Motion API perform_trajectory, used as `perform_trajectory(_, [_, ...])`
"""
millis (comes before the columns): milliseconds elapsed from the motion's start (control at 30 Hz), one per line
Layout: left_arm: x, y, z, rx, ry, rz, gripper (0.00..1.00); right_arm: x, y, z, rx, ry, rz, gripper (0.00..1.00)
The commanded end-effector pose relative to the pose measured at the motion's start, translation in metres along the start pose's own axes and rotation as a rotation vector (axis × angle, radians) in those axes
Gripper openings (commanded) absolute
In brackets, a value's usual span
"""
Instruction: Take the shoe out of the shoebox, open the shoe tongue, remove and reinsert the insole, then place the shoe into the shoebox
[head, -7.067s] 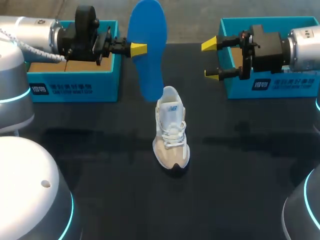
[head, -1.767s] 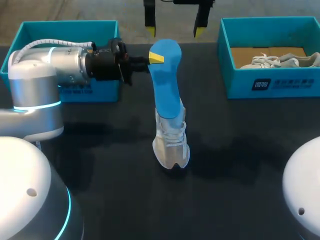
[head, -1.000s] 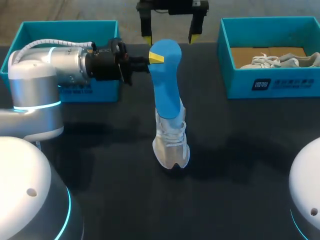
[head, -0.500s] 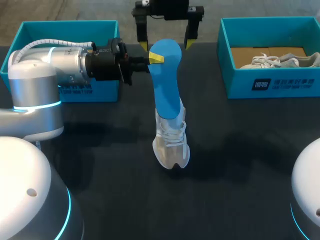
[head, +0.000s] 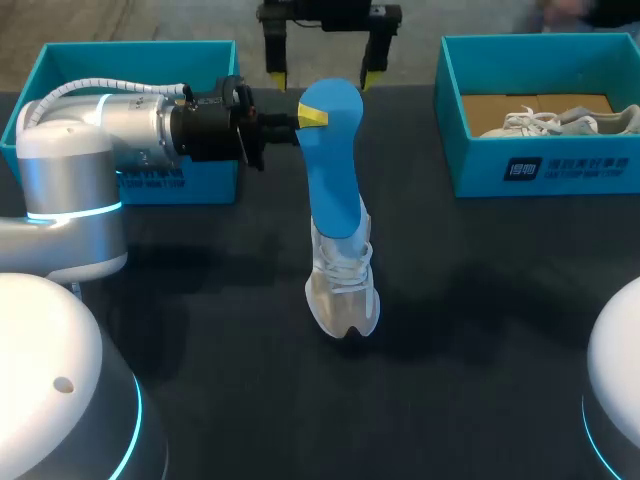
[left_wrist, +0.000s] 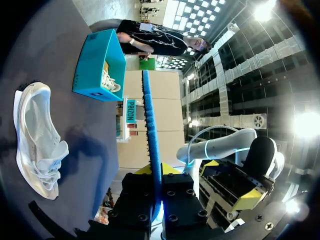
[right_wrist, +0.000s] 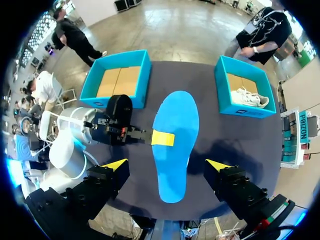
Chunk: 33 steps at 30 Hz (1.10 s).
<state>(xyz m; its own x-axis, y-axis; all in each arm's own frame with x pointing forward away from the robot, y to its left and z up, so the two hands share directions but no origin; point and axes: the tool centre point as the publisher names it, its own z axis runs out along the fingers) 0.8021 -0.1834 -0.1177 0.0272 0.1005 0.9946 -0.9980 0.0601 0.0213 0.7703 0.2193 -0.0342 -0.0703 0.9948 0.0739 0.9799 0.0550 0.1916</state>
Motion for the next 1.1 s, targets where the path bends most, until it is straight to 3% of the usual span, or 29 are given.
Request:
perform_trajectory(33, [-0.001, 0.0, 0.0, -0.001, 0.002, 0.001, 0.0, -0.025, -0.006, 0.003, -0.033, 0.13, 0.011, 1.0])
perform_trajectory(267, [-0.001, 0.0, 0.0, -0.001, 0.002, 0.001, 0.0, -0.054, -0.007, -0.008, -0.098, 0.355, 0.027, 1.0])
perform_trajectory(667, [-0.001, 0.0, 0.0, -0.001, 0.002, 0.001, 0.0, -0.098, -0.007, -0.006, -0.136, 0.594, 0.025, 1.0])
perform_trajectory(933, [-0.001, 0.0, 0.0, -0.001, 0.002, 0.001, 0.0, -0.106, -0.006, 0.005, -0.13, 0.799, -0.033, 1.0])
perform_trajectory(1100, [-0.001, 0.0, 0.0, -0.001, 0.002, 0.001, 0.0, -0.104, -0.003, 0.013, -0.113, 0.869, -0.066, 1.0])
